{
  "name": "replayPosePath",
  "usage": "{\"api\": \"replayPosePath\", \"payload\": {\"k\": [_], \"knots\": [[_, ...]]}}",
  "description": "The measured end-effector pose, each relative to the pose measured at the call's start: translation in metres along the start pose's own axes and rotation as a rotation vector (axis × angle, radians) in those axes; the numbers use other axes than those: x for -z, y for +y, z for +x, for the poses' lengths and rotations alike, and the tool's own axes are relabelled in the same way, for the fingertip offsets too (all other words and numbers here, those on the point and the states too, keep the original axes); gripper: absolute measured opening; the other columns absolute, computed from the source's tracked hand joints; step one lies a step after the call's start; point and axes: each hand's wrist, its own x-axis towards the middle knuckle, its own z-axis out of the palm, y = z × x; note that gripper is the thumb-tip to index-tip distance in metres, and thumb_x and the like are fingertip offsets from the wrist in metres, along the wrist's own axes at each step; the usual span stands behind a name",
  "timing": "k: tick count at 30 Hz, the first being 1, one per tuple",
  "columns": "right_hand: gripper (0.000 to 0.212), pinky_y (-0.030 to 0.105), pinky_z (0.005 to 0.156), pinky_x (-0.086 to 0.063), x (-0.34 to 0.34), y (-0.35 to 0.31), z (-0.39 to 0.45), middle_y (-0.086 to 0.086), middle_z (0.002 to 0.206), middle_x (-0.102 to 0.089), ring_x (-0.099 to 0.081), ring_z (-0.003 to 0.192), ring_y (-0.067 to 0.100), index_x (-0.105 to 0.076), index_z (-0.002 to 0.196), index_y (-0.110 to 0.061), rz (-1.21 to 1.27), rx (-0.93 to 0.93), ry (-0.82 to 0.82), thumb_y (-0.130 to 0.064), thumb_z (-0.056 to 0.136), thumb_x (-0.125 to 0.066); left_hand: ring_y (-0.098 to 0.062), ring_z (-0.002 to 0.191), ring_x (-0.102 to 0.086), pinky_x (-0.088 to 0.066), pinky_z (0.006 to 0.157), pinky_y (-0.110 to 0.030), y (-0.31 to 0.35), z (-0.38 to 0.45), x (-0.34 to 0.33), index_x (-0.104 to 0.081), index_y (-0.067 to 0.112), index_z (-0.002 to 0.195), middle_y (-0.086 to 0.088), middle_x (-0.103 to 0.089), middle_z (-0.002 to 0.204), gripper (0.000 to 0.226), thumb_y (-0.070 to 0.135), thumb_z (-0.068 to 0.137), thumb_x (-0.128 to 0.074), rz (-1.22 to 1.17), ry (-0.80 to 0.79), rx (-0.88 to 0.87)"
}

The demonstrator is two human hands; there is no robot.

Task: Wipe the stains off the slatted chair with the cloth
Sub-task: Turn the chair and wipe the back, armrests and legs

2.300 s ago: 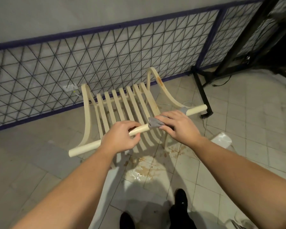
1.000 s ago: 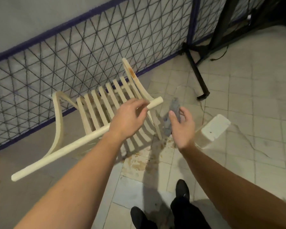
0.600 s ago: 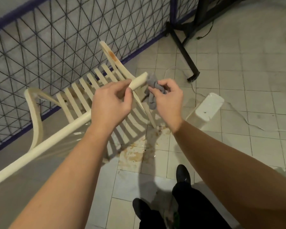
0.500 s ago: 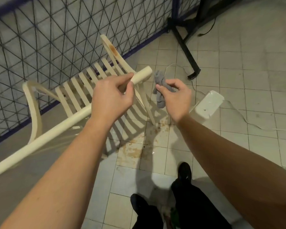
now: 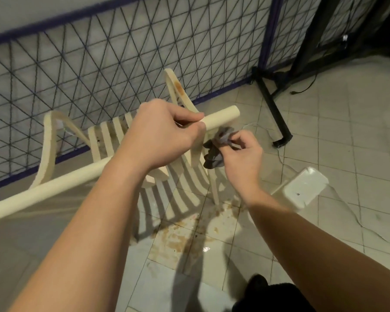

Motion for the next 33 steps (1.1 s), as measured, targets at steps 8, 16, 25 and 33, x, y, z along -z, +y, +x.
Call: {"api": "replayPosePath", "payload": {"k": [8,16,25,33], "knots": [[0.018,0.038,0.073,-0.055,0.014,0.005,0.005,0.012,0.094,-0.060,-0.060,0.086,0.024,-0.063,0.085,-0.014,0.148,0.362,0.182,0.000,0.084,-0.074,0.004,0.056,-0.058,-0.035,0.047,-0.004,-0.007,-0.003,-0.004,-0.080,0.041,0.101,0.022,-0.069,0.066,0.016,0.042,0.087,-0.072,0.037,0.039,-0.084],[0.023,0.015,0.079,-0.044,-0.006,0.032,0.025,0.004,0.094,-0.056,-0.053,0.088,0.007,-0.061,0.073,0.000,0.070,0.574,0.147,0.021,0.067,-0.058,-0.011,0.058,-0.059,-0.045,0.051,-0.021,-0.002,-0.009,-0.012,-0.079,0.044,0.097,0.008,-0.072,0.071,0.014,0.041,0.087,-0.069,0.101,0.120,-0.152],[0.025,0.008,0.066,-0.040,0.018,0.088,0.028,-0.009,0.103,-0.068,-0.061,0.094,0.009,-0.072,0.108,-0.019,-0.110,-0.206,-0.180,-0.004,0.088,-0.066,0.000,0.062,-0.060,-0.040,0.052,-0.010,-0.001,-0.019,-0.015,-0.078,0.041,0.106,0.020,-0.072,0.074,0.020,0.040,0.089,-0.068,0.116,0.160,-0.147],[0.018,0.021,0.075,-0.052,0.057,0.103,-0.017,-0.004,0.100,-0.063,-0.062,0.091,0.011,-0.066,0.098,-0.027,-0.201,0.008,-0.173,-0.018,0.084,-0.073,-0.004,0.076,-0.066,-0.045,0.058,-0.009,0.004,-0.022,-0.018,-0.080,0.035,0.104,0.018,-0.072,0.081,0.020,0.038,0.088,-0.069,0.114,0.199,-0.125]]}}
